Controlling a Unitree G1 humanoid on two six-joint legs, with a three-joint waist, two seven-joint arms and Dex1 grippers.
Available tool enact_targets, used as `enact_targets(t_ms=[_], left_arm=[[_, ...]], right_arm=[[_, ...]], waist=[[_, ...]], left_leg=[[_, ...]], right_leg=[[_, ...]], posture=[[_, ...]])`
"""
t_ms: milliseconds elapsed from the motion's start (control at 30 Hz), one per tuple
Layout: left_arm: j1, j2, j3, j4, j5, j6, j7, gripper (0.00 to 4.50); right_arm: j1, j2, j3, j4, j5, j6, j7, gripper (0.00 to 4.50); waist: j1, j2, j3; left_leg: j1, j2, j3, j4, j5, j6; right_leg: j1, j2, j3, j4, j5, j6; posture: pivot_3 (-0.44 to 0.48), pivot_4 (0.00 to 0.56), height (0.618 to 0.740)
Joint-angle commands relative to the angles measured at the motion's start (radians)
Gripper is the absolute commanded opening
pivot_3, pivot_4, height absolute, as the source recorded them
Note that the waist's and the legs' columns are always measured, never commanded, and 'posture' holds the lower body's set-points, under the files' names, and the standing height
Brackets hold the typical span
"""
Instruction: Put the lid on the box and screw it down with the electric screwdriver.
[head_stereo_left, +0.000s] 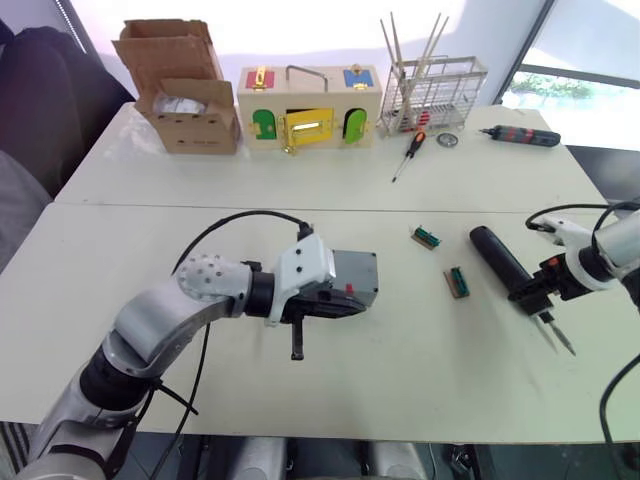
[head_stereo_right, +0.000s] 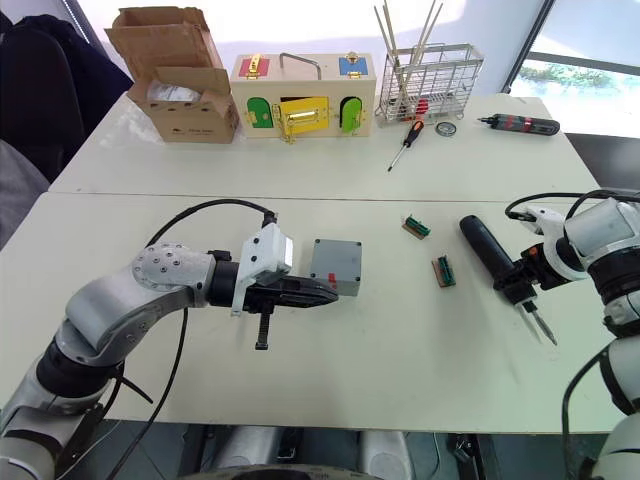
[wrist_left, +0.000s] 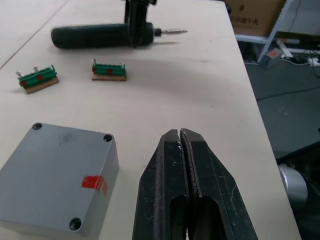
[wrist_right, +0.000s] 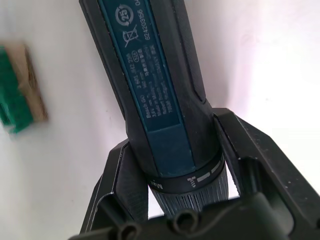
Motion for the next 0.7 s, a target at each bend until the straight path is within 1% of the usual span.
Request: enact_targets(t_ms=[33, 100, 133, 167, 200, 267, 300, 333, 367, 400, 433, 467, 500, 567, 633, 700], left_arm=[[-0.035, 0.032, 0.042, 0.026, 0.013, -0.029, -0.035, 0.0], [-0.057, 0.051, 0.049, 0.059, 0.021, -0.043, -0.061, 0.0], [-0.071, 0.058, 0.052, 0.081, 0.03, -0.055, -0.073, 0.0], [-0.091, 0.052, 0.048, 0.107, 0.04, -0.065, -0.075, 0.0], [-0.103, 0.051, 0.048, 0.128, 0.048, -0.077, -0.081, 0.0], [-0.133, 0.022, 0.054, 0.189, 0.062, -0.093, -0.067, 0.0], [-0.148, 0.01, 0.055, 0.224, 0.063, -0.091, -0.069, 0.0], [-0.163, 0.01, 0.036, 0.258, 0.087, -0.097, -0.078, 0.0], [-0.171, 0.015, 0.023, 0.282, 0.105, -0.104, -0.092, 0.0], [-0.183, 0.016, 0.001, 0.309, 0.14, -0.119, -0.095, 0.0], [-0.192, 0.016, -0.012, 0.328, 0.165, -0.133, -0.098, 0.0], [-0.2, 0.007, -0.012, 0.346, 0.17, -0.138, -0.102, 0.0], [-0.208, -0.007, -0.011, 0.353, 0.169, -0.133, -0.102, 0.0], [-0.213, -0.024, -0.01, 0.36, 0.169, -0.128, -0.11, 0.0], [-0.211, -0.028, -0.013, 0.365, 0.178, -0.131, -0.121, 0.0], [-0.211, -0.035, -0.026, 0.387, 0.203, -0.15, -0.128, 0.0]], right_arm=[[-0.189, -0.021, -0.174, 0.046, 0.003, -0.032, -0.078, 1.8], [-0.274, -0.023, -0.277, 0.057, 0.023, -0.027, -0.153, 1.8], [-0.3, -0.018, -0.353, 0.028, 0.047, -0.018, -0.198, 1.8], [-0.3, 0.0, -0.467, -0.02, 0.077, -0.042, -0.281, 1.8], [-0.295, 0.02, -0.554, -0.064, 0.096, -0.054, -0.348, 1.8], [-0.211, 0.137, -0.81, -0.276, 0.183, -0.126, -0.49, 1.8], [-0.135, 0.255, -0.949, -0.46, 0.24, -0.19, -0.565, 1.8], [-0.042, 0.38, -1.055, -0.658, 0.3, -0.215, -0.625, 1.8], [0.021, 0.47, -1.11, -0.794, 0.338, -0.224, -0.669, 1.8], [0.094, 0.563, -1.13, -0.937, 0.409, -0.18, -0.697, 1.8], [0.138, 0.619, -1.131, -1.024, 0.459, -0.139, -0.718, 1.8], [0.184, 0.678, -1.109, -1.106, 0.478, -0.153, -0.749, 1.8], [0.228, 0.742, -1.085, -1.184, 0.518, -0.154, -0.776, 1.8], [0.273, 0.834, -1.063, -1.269, 0.589, -0.169, -0.828, 1.8], [0.286, 0.882, -1.062, -1.3, 0.648, -0.178, -0.871, 1.8], [0.354, 0.873, -1.003, -1.327, 0.633, -0.205, -0.855, 1.8]], waist=[[0.002, 0.006, 0.003], [0.005, 0.008, 0.004], [0.007, 0.008, 0.004], [0.01, 0.008, 0.004], [0.012, 0.008, 0.004], [0.012, 0.007, 0.004], [0.01, 0.007, 0.004], [0.005, 0.004, 0.004], [0.001, 0.003, 0.003], [0.001, 0.003, 0.003], [0.003, 0.003, 0.003], [0.004, 0.003, 0.003], [0.006, 0.004, 0.003], [0.007, 0.004, 0.004], [0.004, 0.004, 0.004], [0.005, 0.004, 0.003]], left_leg=[[-0.001, 0.0, 0.0, -0.001, 0.0, 0.0], [-0.006, 0.001, 0.001, -0.004, 0.001, -0.002], [-0.011, 0.001, 0.0, -0.004, 0.002, -0.004], [-0.016, 0.001, 0.0, -0.003, 0.003, -0.005], [-0.019, 0.001, -0.001, -0.003, 0.004, -0.006], [-0.02, 0.001, -0.002, -0.003, 0.004, -0.007], [-0.02, 0.001, -0.001, -0.002, 0.004, -0.007], [-0.02, 0.001, -0.001, -0.001, 0.004, -0.007], [-0.019, 0.002, -0.001, 0.0, 0.004, -0.007], [-0.018, 0.003, -0.001, 0.0, 0.005, -0.007], [-0.018, 0.003, -0.001, 0.0, 0.005, -0.008], [-0.017, 0.002, -0.002, 0.0, 0.006, -0.008], [-0.017, 0.001, -0.002, 0.001, 0.006, -0.008], [-0.018, 0.0, -0.003, 0.003, 0.006, -0.007], [-0.019, 0.0, -0.003, 0.005, 0.005, -0.007], [-0.019, 0.0, -0.003, 0.006, 0.005, -0.006]], right_leg=[[-0.002, 0.0, 0.0, 0.001, 0.0, 0.0], [-0.011, 0.0, 0.0, 0.004, 0.0, 0.0], [-0.018, 0.0, -0.001, 0.008, 0.0, 0.0], [-0.026, 0.0, -0.001, 0.014, 0.0, 0.0], [-0.029, 0.0, -0.002, 0.016, 0.0, 0.0], [-0.029, 0.0, -0.004, 0.016, 0.0, 0.0], [-0.028, 0.0, -0.004, 0.016, 0.0, 0.0], [-0.027, 0.0, -0.004, 0.016, 0.0, 0.0], [-0.025, 0.001, -0.005, 0.017, 0.0, 0.0], [-0.025, 0.001, -0.005, 0.019, 0.0, 0.001], [-0.026, 0.001, -0.004, 0.022, 0.0, 0.001], [-0.026, 0.001, -0.004, 0.026, 0.0, 0.001], [-0.028, 0.001, -0.004, 0.029, 0.0, 0.001], [-0.028, 0.0, -0.004, 0.031, 0.0, 0.001], [-0.029, 0.0, -0.003, 0.031, 0.0, 0.001], [-0.028, 0.0, -0.004, 0.032, 0.0, 0.001]], posture=[[0.0, 0.15, 0.735], [0.0, 0.15, 0.735], [0.0, 0.15, 0.735], [0.0, 0.15, 0.735], [0.0, 0.15, 0.735], [0.0, 0.15, 0.735], [0.0, 0.15, 0.735], [0.0, 0.15, 0.735], [0.0, 0.15, 0.735], [0.0, 0.15, 0.735], [0.0, 0.15, 0.735], [0.0, 0.15, 0.735], [0.0, 0.15, 0.735], [0.0, 0.15, 0.735], [0.0, 0.15, 0.735], [0.0, 0.15, 0.735]])
